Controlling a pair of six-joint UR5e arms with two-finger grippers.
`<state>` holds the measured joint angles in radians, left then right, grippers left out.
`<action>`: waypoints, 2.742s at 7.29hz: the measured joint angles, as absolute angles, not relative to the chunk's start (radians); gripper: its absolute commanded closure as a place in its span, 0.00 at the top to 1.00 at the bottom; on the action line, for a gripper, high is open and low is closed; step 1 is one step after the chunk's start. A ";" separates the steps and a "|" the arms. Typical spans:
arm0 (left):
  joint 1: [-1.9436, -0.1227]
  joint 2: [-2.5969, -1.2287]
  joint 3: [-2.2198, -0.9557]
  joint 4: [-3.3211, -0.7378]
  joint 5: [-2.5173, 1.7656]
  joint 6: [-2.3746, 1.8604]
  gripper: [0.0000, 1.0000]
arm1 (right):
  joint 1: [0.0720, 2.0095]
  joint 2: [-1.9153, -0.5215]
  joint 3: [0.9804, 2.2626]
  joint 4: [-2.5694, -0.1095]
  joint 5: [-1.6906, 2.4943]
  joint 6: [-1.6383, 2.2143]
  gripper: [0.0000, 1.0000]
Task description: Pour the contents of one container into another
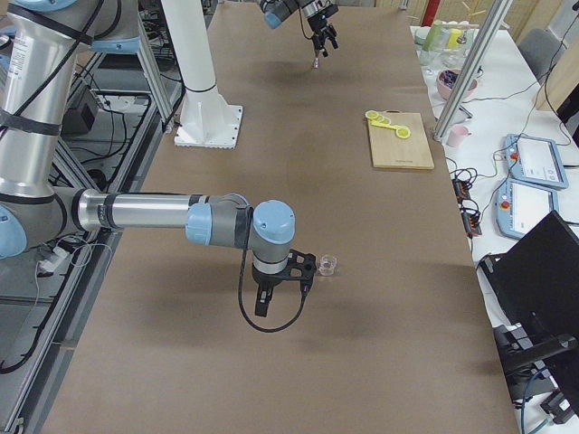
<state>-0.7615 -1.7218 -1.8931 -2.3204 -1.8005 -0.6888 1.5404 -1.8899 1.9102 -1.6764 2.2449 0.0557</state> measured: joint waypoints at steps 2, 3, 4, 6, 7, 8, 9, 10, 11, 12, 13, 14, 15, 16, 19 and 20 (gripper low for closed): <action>-0.792 -1.830 -1.893 -2.109 -1.887 -0.663 0.98 | 1.541 -1.885 1.917 -1.675 2.249 0.056 1.00; -0.811 -1.871 -1.893 -2.010 -1.904 -0.627 0.98 | 1.542 -1.881 1.919 -1.674 2.250 0.057 1.00; -0.835 -1.903 -1.893 -1.918 -1.923 -0.564 0.98 | 1.542 -1.880 1.919 -1.674 2.251 0.057 1.00; -0.908 -1.944 -1.890 -1.759 -1.967 -0.351 0.97 | 1.542 -1.882 1.920 -1.676 2.258 0.057 1.00; -0.951 -1.948 -1.882 -1.721 -1.984 -0.230 0.93 | 1.542 -1.886 1.920 -1.676 2.268 0.057 1.00; -0.996 -1.945 -1.868 -1.702 -2.006 -0.098 0.93 | 1.544 -1.889 1.920 -1.677 2.282 0.057 1.00; -1.043 -1.938 -1.847 -1.693 -2.044 0.023 0.97 | 1.546 -1.891 1.920 -1.678 2.298 0.057 1.00; -1.091 -1.916 -1.827 -1.694 -2.094 0.103 0.97 | 1.548 -1.892 1.920 -1.678 2.307 0.057 1.00; -1.141 -1.884 -1.808 -1.700 -2.155 0.139 0.98 | 1.549 -1.894 1.920 -1.678 2.310 0.057 1.00; -1.196 -1.855 -1.788 -1.704 -2.220 0.158 0.98 | 1.549 -1.895 1.920 -1.678 2.311 0.057 1.00; -1.252 -1.820 -1.776 -1.705 -2.261 0.168 0.98 | 1.549 -1.895 1.920 -1.678 2.313 0.057 1.00; -1.317 -1.778 -1.769 -1.703 -2.279 0.166 0.98 | 1.549 -1.895 1.920 -1.678 2.314 0.057 1.00; -1.385 -1.738 -1.758 -1.698 -2.285 0.160 0.98 | 1.549 -1.895 1.920 -1.678 2.315 0.057 1.00; -1.449 -1.686 -1.741 -1.693 -2.296 0.158 0.98 | 1.549 -1.893 1.921 -1.678 2.317 0.056 1.00; -1.601 -1.503 -1.687 -1.665 -2.435 0.153 0.98 | 1.550 -1.892 1.920 -1.677 2.324 0.054 1.00; -1.630 -1.466 -1.684 -1.633 -2.452 0.154 0.98 | 1.550 -1.892 1.920 -1.677 2.324 0.054 1.00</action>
<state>-1.6295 -1.4663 -1.6843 -1.6331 -2.4520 0.1543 1.5498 -1.8919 1.9201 -1.6767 2.3238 0.0539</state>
